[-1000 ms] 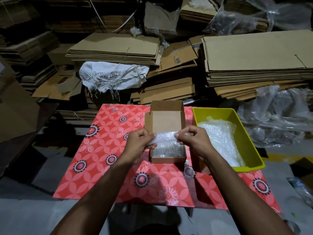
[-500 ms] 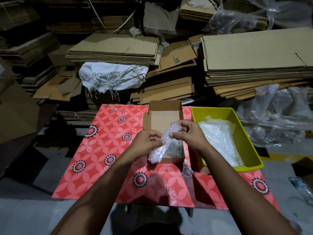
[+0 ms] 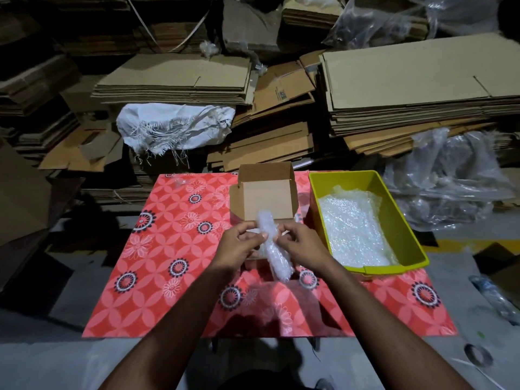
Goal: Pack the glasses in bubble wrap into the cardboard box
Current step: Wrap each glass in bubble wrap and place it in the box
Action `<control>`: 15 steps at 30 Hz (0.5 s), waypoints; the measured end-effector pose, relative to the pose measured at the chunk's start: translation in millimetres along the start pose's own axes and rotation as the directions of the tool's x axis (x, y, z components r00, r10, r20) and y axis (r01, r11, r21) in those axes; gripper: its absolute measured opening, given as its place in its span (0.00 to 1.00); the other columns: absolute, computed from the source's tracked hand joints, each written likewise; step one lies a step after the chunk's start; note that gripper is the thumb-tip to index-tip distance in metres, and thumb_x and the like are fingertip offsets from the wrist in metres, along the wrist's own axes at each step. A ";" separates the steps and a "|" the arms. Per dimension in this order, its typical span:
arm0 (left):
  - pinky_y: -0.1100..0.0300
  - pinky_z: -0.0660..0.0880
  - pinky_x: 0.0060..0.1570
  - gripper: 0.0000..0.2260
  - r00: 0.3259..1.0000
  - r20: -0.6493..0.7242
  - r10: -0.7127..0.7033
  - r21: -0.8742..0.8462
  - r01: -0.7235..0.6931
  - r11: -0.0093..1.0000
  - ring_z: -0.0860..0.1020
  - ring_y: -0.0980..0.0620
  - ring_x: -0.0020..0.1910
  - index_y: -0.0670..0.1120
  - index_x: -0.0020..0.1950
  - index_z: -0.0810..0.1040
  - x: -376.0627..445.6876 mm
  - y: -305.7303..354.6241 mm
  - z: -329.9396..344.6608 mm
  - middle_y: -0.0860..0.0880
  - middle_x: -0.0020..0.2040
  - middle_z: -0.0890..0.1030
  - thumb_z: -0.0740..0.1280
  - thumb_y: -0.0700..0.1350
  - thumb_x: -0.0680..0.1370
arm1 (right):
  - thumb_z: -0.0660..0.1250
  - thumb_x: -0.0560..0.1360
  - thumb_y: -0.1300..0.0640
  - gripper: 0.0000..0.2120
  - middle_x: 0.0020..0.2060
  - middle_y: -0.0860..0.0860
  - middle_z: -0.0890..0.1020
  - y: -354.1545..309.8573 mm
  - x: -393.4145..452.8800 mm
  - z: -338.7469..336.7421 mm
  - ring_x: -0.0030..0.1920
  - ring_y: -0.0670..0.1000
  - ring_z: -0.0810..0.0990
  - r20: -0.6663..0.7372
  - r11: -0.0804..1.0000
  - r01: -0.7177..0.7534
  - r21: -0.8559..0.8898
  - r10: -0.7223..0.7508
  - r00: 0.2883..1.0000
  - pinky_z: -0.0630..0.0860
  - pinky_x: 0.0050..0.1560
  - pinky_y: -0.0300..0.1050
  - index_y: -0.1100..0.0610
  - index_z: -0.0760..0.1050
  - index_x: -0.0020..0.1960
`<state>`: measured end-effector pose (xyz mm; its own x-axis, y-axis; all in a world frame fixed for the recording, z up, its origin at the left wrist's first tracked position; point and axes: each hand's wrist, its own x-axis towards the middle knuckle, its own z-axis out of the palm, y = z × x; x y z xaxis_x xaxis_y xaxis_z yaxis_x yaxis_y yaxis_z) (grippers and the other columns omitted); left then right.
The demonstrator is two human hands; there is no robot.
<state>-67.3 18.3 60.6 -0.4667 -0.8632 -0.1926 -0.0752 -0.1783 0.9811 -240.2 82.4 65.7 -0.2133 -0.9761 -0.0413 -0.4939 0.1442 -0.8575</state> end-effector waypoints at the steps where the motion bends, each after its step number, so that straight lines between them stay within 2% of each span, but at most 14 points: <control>1: 0.61 0.76 0.35 0.08 1.000 0.010 -0.022 -0.019 0.022 1.000 0.80 0.53 0.34 0.41 0.57 0.81 2.4 -4.2 -0.7 0.45 0.41 0.84 0.71 0.38 0.78 | 0.70 0.76 0.55 0.05 0.25 0.46 0.74 2.9 -2.9 3.2 0.26 0.44 0.70 0.003 1.000 -0.011 -0.024 0.011 1.000 0.67 0.34 0.44 0.54 0.76 0.42; 4: 0.63 0.78 0.35 0.06 0.993 0.013 -0.120 -0.078 0.121 0.990 0.79 0.53 0.34 0.36 0.55 0.78 10.5 -22.0 -4.9 0.46 0.39 0.81 0.69 0.35 0.78 | 0.74 0.74 0.50 0.06 0.27 0.47 0.78 12.3 -13.7 15.8 0.26 0.42 0.73 -0.063 0.995 -0.097 -0.020 0.095 0.993 0.70 0.33 0.41 0.52 0.79 0.45; 6: 0.62 0.78 0.36 0.05 0.987 0.023 -0.161 -0.129 0.162 0.978 0.78 0.52 0.35 0.36 0.54 0.76 15.4 -33.7 -7.7 0.43 0.40 0.78 0.68 0.35 0.79 | 0.77 0.72 0.47 0.13 0.36 0.47 0.84 15.2 -22.5 25.1 0.33 0.39 0.77 -0.109 0.990 -0.125 -0.063 0.117 0.987 0.70 0.36 0.30 0.50 0.83 0.53; 7: 0.61 0.78 0.37 0.03 0.987 0.043 -0.157 -0.136 0.161 0.978 0.77 0.51 0.33 0.36 0.51 0.76 17.6 -38.9 -7.7 0.43 0.38 0.77 0.68 0.35 0.79 | 0.78 0.71 0.47 0.18 0.42 0.48 0.86 17.2 -25.7 29.8 0.37 0.39 0.80 -0.138 0.987 -0.138 -0.086 0.126 0.982 0.69 0.38 0.24 0.53 0.84 0.57; 9: 0.59 0.76 0.36 0.05 0.985 0.088 -0.148 -0.114 0.157 0.981 0.76 0.49 0.30 0.38 0.44 0.74 22.5 -45.2 -5.3 0.43 0.33 0.77 0.68 0.35 0.79 | 0.79 0.70 0.50 0.20 0.51 0.52 0.87 22.8 -29.0 36.7 0.45 0.45 0.83 -0.219 0.979 -0.173 -0.105 0.147 0.965 0.67 0.43 0.21 0.58 0.84 0.58; 11: 0.58 0.76 0.35 0.05 0.980 0.097 -0.176 -0.093 0.185 0.978 0.76 0.49 0.30 0.40 0.44 0.75 28.8 -47.6 -1.4 0.42 0.35 0.79 0.67 0.34 0.79 | 0.79 0.70 0.52 0.18 0.50 0.52 0.87 28.3 -29.5 39.6 0.47 0.48 0.84 -0.303 0.965 -0.236 -0.114 0.193 0.933 0.69 0.46 0.25 0.59 0.85 0.57; 13: 0.59 0.76 0.35 0.04 0.978 0.048 -0.201 -0.025 0.202 0.979 0.78 0.50 0.31 0.42 0.49 0.78 41.8 -50.7 -0.5 0.41 0.40 0.82 0.66 0.34 0.78 | 0.78 0.70 0.54 0.14 0.42 0.50 0.86 32.4 -27.3 37.2 0.40 0.49 0.83 -0.400 0.952 -0.282 -0.117 0.215 0.891 0.75 0.45 0.36 0.56 0.84 0.54; 15: 0.62 0.76 0.39 0.07 0.998 0.002 -0.062 0.257 0.060 0.965 0.80 0.52 0.36 0.46 0.51 0.82 62.5 -60.7 -2.8 0.46 0.43 0.84 0.67 0.39 0.76 | 0.76 0.71 0.58 0.11 0.33 0.50 0.82 35.7 -20.1 31.9 0.33 0.49 0.78 -0.476 0.944 -0.310 -0.116 0.222 0.851 0.73 0.39 0.42 0.55 0.79 0.52</control>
<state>-89.5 -26.1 -11.0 -0.4630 -0.8494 -0.2533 -0.3271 -0.1019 0.9395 -226.7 102.0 19.5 -0.6922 -0.7215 0.0189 -0.4974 0.4579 -0.7368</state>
